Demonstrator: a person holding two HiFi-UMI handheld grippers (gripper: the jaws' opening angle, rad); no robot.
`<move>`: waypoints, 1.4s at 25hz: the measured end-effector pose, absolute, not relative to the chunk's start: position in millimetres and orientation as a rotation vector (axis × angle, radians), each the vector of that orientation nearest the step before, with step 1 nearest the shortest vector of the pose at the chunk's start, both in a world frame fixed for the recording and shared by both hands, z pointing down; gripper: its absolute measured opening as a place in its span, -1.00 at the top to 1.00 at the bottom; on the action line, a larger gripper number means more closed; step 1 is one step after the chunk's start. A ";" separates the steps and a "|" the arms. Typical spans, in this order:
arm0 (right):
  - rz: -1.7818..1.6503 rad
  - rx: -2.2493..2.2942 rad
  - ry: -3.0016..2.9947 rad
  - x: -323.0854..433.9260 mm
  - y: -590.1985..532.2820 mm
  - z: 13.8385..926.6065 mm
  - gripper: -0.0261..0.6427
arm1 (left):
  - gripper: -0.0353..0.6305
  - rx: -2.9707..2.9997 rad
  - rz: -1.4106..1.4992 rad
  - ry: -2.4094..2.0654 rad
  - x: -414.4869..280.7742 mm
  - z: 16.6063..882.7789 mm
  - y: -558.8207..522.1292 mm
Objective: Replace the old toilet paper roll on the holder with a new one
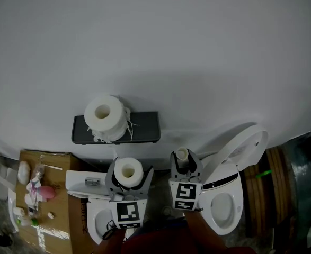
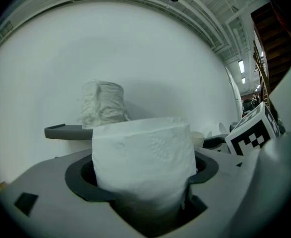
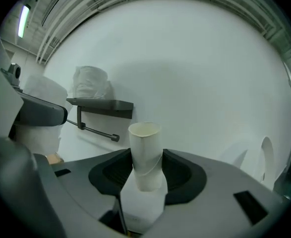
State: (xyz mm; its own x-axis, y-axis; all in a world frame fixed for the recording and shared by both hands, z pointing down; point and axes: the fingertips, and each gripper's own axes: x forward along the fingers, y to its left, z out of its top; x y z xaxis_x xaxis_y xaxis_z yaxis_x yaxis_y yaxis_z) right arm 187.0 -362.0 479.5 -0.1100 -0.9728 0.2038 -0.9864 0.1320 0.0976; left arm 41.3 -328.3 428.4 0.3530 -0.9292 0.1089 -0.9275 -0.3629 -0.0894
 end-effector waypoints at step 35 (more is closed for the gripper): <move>-0.048 2.007 -2.191 241.0 -346.6 430.9 0.34 | -0.44 -3.182 1.635 2.091 115.3 497.4 -457.7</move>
